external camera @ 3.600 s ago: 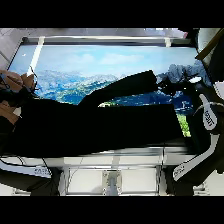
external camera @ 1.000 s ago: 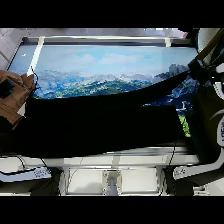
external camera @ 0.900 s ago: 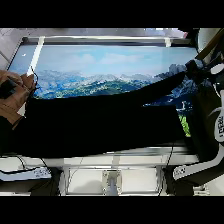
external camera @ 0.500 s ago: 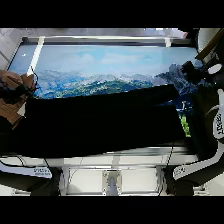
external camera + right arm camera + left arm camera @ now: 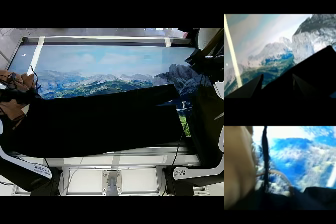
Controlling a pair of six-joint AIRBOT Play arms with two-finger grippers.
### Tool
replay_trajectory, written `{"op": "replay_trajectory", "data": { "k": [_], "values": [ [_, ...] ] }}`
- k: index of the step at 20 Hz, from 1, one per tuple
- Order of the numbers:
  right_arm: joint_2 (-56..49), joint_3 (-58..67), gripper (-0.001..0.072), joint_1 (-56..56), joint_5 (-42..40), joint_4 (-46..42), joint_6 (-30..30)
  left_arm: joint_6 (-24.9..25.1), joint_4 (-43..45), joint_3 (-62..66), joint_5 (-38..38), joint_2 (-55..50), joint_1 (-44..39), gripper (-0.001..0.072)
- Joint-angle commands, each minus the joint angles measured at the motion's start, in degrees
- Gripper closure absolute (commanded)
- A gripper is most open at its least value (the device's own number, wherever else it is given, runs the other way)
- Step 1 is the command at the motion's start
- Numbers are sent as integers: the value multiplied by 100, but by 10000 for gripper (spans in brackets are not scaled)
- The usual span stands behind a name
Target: Fold the clothes and pants, and hang the long-sleeved shirts on hangers.
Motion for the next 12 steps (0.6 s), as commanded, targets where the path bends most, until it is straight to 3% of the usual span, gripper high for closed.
{"op": "replay_trajectory", "data": {
  "k": [1, 2, 4, 8, 12],
  "values": [
    [98, 20, 305, 4, 610, 2, -15, 240, -382, 131, -79, -101, 2, 529],
    [98, 20, 305, 4, 667, 2, -17, 238, -402, 151, -79, -101, 2, 553],
    [96, 20, 305, 4, 713, -9, -17, 238, -402, 157, -79, -101, 2, 685],
    [87, 17, 305, 4, 763, -232, -17, 234, -402, 168, 33, -17, 7, 685],
    [-234, -15, 305, 4, 1329, -1152, -17, 133, -402, 175, 374, 260, 15, 686]
  ]
}}
